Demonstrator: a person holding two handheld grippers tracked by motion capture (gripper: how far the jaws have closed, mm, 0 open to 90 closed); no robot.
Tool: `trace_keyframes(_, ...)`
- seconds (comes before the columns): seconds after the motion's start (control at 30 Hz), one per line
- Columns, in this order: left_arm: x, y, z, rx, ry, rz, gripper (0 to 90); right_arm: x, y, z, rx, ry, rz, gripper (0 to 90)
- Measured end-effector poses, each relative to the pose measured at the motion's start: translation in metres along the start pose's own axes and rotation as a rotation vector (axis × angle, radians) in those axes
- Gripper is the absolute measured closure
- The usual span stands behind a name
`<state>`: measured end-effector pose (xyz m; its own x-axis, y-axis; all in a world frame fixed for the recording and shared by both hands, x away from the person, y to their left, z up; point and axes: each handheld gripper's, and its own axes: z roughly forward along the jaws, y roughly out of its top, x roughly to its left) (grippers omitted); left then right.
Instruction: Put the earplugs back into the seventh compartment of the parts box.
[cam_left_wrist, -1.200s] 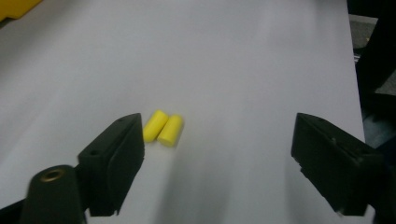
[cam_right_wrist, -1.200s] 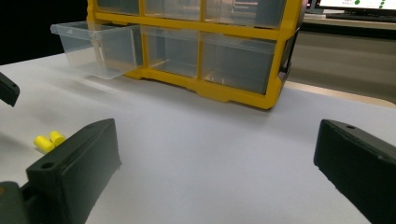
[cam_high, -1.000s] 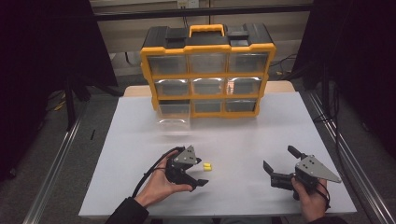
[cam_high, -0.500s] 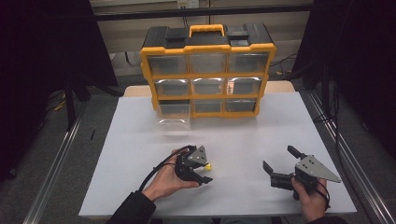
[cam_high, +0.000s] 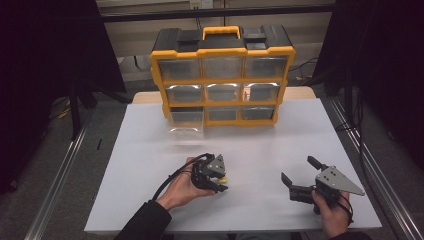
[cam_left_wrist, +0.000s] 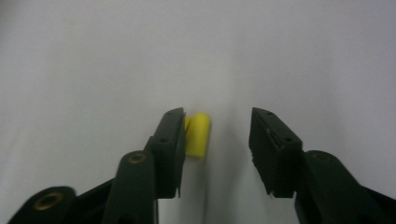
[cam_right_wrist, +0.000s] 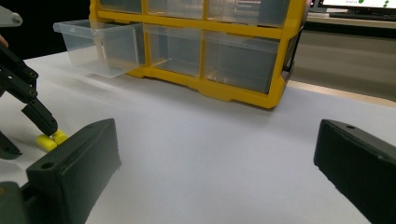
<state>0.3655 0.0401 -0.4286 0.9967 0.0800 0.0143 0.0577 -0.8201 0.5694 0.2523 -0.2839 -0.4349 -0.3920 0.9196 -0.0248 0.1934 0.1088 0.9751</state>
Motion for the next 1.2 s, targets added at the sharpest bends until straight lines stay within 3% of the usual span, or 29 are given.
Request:
trace_keyframes(0.17,0.006,0.001,0.002,0.034,0.011,0.012,66.0,0.000,0.000,0.000,0.000,0.002,0.002,0.0)
trace_keyframes(0.23,0.007,0.001,0.004,0.038,-0.016,0.015,70.4,0.000,0.000,0.000,0.000,0.001,0.002,0.0)
trace_keyframes(0.33,0.007,0.001,0.004,0.038,-0.016,0.014,75.8,0.000,0.000,0.000,-0.002,-0.001,-0.001,0.0)
trace_keyframes(0.63,0.010,0.001,0.004,0.045,-0.046,-0.011,80.2,0.000,0.000,0.000,0.000,0.002,0.001,0.0)
trace_keyframes(0.83,0.011,-0.002,0.003,0.020,-0.042,-0.037,81.8,0.000,0.000,0.000,-0.003,0.003,-0.002,0.0)
trace_keyframes(0.87,0.011,-0.003,0.002,0.011,-0.024,-0.040,81.8,0.000,0.000,0.000,-0.002,0.001,-0.003,0.0)
trace_keyframes(0.97,0.012,-0.003,-0.004,-0.015,-0.044,-0.048,81.8,0.000,0.000,-0.001,-0.002,0.002,-0.004,0.0)
trace_keyframes(1.0,0.012,-0.004,-0.006,-0.036,-0.024,-0.051,81.8,0.000,0.000,-0.001,-0.002,0.001,-0.003,0.0)
trace_keyframes(1.2,0.012,-0.009,-0.016,-0.098,-0.013,-0.080,81.8,0.000,0.000,-0.001,-0.003,0.003,-0.004,0.0)
